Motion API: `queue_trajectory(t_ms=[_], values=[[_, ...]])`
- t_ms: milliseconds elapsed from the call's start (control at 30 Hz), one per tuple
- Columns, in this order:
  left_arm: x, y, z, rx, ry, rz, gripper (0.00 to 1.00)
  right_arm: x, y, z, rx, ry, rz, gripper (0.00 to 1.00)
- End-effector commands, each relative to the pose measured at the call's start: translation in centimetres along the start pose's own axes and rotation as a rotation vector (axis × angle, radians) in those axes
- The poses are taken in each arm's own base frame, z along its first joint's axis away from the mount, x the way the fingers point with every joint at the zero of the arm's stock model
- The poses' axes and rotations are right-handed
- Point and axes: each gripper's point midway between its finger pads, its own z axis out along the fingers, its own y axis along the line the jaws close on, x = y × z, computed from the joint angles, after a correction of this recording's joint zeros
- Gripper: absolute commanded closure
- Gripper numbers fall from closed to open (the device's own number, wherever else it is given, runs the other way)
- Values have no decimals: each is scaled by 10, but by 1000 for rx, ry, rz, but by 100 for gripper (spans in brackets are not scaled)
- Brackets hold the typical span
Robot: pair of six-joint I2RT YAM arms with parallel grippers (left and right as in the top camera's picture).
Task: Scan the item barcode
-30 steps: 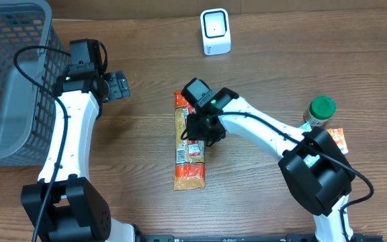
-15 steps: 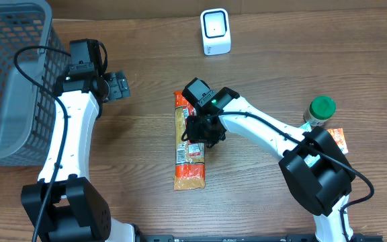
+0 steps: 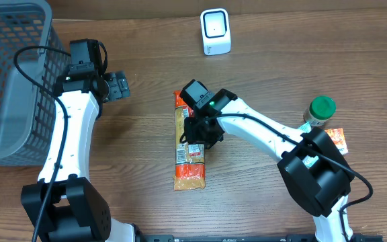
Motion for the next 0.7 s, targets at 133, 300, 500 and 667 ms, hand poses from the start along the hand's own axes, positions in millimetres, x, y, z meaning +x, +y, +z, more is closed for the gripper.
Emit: queue_trajectory(t_ms=[133,300,500,667], values=[[-6,0,-3,-3,-16,-4,0,8,-12,19,15,12,-2,68],[-6,0,-3,-3,-16,-4,0,13,-11,27,-18,29,-8,73],[-6,0,-3,-3,-16,-4,0,11,-11,23,-22,22,-41,96],[-6,0,-3,-3,-16,-4,0,-3,-6,-19,-65,-58,-203,96]])
